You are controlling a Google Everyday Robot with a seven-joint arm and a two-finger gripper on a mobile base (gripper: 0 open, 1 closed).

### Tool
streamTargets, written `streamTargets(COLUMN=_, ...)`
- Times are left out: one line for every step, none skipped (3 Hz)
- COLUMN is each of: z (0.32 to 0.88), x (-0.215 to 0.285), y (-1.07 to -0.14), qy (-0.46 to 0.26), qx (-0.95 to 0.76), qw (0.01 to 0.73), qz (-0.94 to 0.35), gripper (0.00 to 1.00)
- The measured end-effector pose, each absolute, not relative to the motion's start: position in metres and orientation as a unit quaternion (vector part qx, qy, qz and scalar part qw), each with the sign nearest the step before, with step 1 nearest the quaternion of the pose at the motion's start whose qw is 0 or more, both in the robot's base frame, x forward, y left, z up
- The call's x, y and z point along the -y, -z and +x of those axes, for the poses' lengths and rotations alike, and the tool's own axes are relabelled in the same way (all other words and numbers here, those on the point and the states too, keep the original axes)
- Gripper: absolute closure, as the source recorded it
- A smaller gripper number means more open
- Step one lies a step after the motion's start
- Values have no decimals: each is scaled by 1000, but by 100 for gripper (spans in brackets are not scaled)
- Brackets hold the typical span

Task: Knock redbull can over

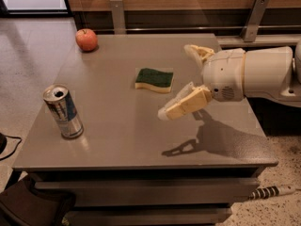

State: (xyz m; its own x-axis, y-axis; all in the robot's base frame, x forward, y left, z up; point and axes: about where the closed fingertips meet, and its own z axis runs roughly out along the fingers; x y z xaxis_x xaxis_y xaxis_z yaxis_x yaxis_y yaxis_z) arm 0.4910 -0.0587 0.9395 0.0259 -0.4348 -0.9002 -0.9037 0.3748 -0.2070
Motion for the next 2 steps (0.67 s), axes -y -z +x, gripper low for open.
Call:
streamTargets(z=491, x=59, y=-940, qy=-232, qx=-659, qw=504, qz=-508, gripper=0)
streamTargets(z=492, x=42, y=-930, qy=-251, qx=-651, qw=504, qz=-509, gripper=0)
